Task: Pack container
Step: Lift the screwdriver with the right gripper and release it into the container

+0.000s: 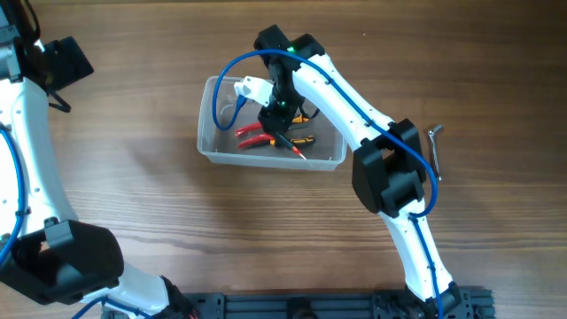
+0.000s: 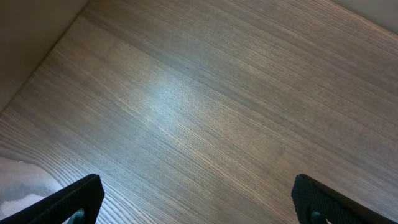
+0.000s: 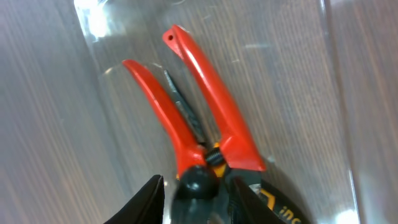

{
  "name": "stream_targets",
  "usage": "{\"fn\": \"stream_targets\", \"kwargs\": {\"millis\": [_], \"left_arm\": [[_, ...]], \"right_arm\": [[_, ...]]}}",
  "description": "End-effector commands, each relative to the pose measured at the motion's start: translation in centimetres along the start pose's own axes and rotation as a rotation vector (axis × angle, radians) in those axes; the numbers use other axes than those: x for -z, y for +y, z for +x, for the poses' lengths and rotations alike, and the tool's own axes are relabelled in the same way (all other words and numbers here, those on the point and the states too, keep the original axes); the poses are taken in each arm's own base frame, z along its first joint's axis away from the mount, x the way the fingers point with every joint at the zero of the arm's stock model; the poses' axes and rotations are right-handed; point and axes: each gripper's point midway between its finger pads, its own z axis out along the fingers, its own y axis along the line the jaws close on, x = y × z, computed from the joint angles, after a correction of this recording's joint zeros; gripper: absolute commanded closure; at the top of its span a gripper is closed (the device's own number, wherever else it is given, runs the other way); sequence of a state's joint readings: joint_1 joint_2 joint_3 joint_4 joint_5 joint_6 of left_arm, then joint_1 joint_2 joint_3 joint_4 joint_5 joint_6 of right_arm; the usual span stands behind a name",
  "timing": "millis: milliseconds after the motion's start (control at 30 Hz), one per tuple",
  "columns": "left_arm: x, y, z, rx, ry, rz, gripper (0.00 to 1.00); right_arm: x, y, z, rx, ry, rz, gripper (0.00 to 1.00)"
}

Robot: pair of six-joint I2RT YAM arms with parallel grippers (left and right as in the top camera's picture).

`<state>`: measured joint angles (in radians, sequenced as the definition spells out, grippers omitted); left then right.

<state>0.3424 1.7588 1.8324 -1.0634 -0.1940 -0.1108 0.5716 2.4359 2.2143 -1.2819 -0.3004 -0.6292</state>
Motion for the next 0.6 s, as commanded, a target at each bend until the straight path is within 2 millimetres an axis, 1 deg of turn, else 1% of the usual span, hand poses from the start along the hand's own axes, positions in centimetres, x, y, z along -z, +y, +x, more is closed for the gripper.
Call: {"fn": "stream_targets", "kwargs": {"millis": [0, 67, 133, 167, 200, 233, 267, 300, 367, 400, 433, 467, 533, 567], "left_arm": [[0.7, 0.3, -0.5, 0.016, -0.023, -0.003, 0.00], [0.7, 0.3, -0.5, 0.016, -0.023, -0.003, 0.00], [0.7, 0.3, -0.5, 0.016, -0.023, -0.003, 0.00], [0.7, 0.3, -0.5, 0.016, -0.023, -0.003, 0.00], [0.7, 0.3, -0.5, 0.016, -0.023, -0.003, 0.00], [0.7, 0.3, -0.5, 0.016, -0.023, -0.003, 0.00], [0.7, 0.3, -0.5, 0.016, -0.023, -0.003, 0.00], [0.7, 0.3, -0.5, 0.016, -0.022, -0.003, 0.00], [0.7, 0.3, -0.5, 0.016, -0.023, -0.003, 0.00], [0.7, 0.3, -0.5, 0.016, -0.023, -0.003, 0.00], [0.7, 0.3, -0.5, 0.016, -0.023, -0.003, 0.00], [0.7, 0.3, -0.5, 0.016, -0.023, -0.003, 0.00], [0.7, 0.3, -0.5, 0.016, -0.023, -0.003, 0.00], [0.7, 0.3, -0.5, 0.016, -0.023, -0.003, 0.00]], "right_arm": [[1.2, 0.9, -0.6, -0.028, -0.037, -0.029, 0.67], [2.9, 1.1, -1.1, -0.015, -0.068, -0.007, 0.67], [5.9, 1.5, -2.2, 0.008, -0.125, 0.033, 0.67], [8.1, 1.6, -2.6, 0.021, -0.158, 0.073, 0.67], [10.3, 1.1, -2.7, 0.002, -0.178, 0.147, 0.64], [13.0, -0.4, -2.2, -0.068, -0.187, 0.269, 0.63], [15.9, -2.0, -1.2, -0.150, -0.194, 0.398, 0.62], [19.0, -3.5, 0.3, -0.242, -0.208, 0.508, 0.62], [22.9, -5.3, 3.0, -0.402, -0.257, 0.589, 0.61], [24.2, -6.2, 4.7, -0.490, -0.274, 0.600, 0.59], [25.0, -7.4, 6.9, -0.594, -0.277, 0.605, 0.59], [25.4, -8.2, 8.7, -0.673, -0.272, 0.603, 0.59], [25.4, -9.8, 12.7, -0.823, -0.251, 0.565, 0.60], [25.1, -10.4, 14.1, -0.868, -0.250, 0.529, 0.62]]}}
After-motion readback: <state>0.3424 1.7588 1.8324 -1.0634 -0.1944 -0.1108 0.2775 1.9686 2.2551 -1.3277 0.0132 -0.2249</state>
